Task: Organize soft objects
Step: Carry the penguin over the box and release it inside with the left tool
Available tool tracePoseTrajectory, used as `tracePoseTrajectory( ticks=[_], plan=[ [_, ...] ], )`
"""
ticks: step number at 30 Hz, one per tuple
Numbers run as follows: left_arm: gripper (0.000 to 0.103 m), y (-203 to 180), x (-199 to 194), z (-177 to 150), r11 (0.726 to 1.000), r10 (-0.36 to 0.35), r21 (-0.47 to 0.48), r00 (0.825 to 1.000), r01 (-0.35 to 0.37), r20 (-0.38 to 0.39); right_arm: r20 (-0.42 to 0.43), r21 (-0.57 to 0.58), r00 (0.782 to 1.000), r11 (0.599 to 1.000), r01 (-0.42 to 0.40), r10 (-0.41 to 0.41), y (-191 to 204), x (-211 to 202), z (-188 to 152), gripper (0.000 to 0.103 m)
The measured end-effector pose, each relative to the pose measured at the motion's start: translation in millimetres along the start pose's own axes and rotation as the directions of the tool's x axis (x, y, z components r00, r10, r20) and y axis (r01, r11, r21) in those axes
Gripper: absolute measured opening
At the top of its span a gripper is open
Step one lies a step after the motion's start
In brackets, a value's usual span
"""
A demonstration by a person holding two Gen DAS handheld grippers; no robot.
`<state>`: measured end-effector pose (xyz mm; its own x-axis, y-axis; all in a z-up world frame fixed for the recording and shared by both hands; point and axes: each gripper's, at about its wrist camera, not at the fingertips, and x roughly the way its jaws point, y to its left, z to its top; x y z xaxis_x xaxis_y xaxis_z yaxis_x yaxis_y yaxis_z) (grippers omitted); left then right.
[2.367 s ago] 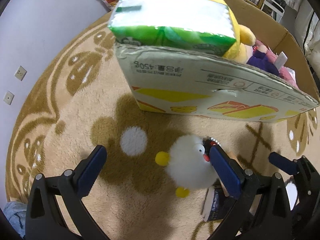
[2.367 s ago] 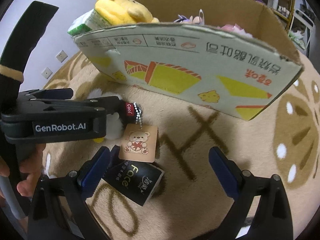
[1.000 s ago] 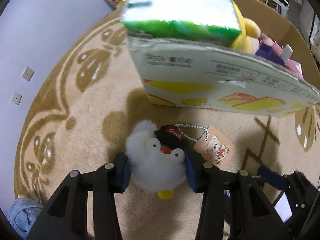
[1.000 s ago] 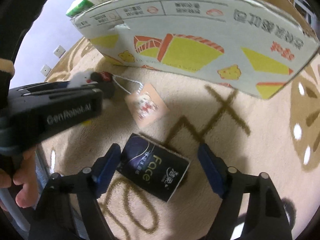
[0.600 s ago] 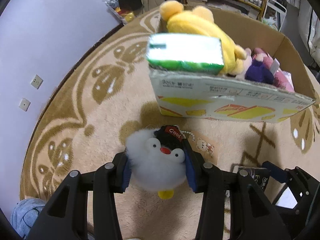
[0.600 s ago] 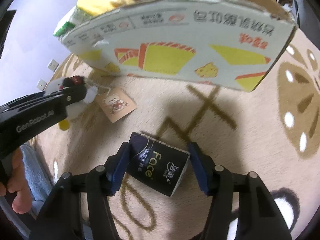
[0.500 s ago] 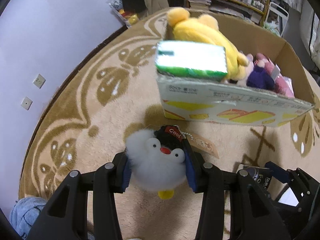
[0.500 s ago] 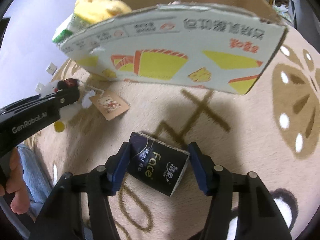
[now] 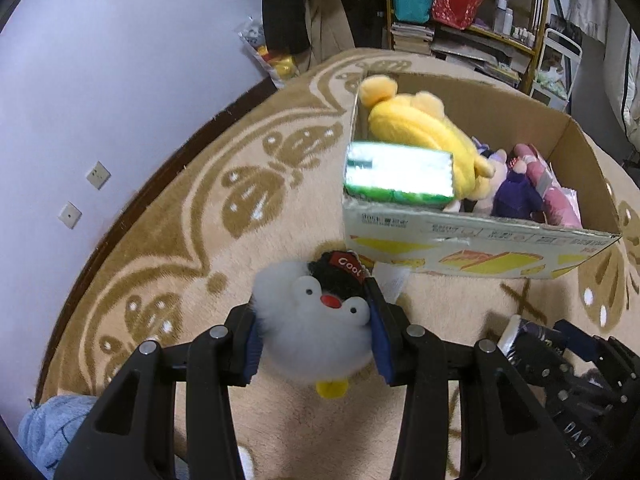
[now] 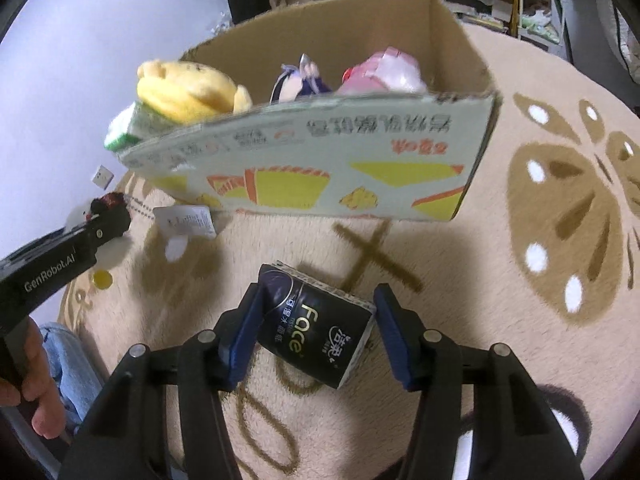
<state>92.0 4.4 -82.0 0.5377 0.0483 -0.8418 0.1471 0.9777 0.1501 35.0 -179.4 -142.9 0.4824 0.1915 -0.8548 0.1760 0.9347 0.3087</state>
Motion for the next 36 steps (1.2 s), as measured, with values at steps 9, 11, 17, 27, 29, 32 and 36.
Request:
tracePoseTrajectory(
  ticks=[9,11,17,27,29,32,36],
  plan=[
    [0.043,12.6,-22.3,4.3,0.999,0.015,-0.044,0.996,-0.012,0.085,0.104,0.051,0.994,0.998,-0.023,0.018,-19.5,-42.0,9.3,0.058],
    [0.043,16.8,-29.6,5.6,0.998,-0.006,-0.059,0.993,0.013,0.120,0.137,0.045,0.990,0.999,-0.020,0.014,-13.7,-50.7,14.8,0.058],
    [0.043,12.3,-62.7,10.2,0.999,-0.033,-0.012,0.963,0.037,0.269,0.210,0.036,0.978,0.999,-0.019,0.011,-5.5,-71.5,20.8,0.057],
    [0.043,12.0,-88.8,30.4,0.998,-0.059,-0.007,0.929,0.066,0.365,0.311,0.020,0.950,1.000,-0.015,0.008,2.3,-101.4,32.2,0.056],
    [0.043,13.7,-87.8,38.2,0.997,-0.066,-0.015,0.926,0.077,0.372,0.332,0.011,0.943,1.000,-0.011,0.007,5.3,-105.9,36.5,0.055],
    [0.043,13.9,-86.1,47.5,0.997,-0.063,-0.015,0.919,0.075,0.388,0.363,-0.007,0.932,1.000,-0.009,0.011,9.1,-110.7,43.6,0.052],
    [0.043,12.3,-80.0,56.8,0.998,-0.054,-0.011,0.918,0.063,0.394,0.383,-0.031,0.923,0.999,-0.014,0.025,12.7,-109.8,53.7,0.015]
  ],
)
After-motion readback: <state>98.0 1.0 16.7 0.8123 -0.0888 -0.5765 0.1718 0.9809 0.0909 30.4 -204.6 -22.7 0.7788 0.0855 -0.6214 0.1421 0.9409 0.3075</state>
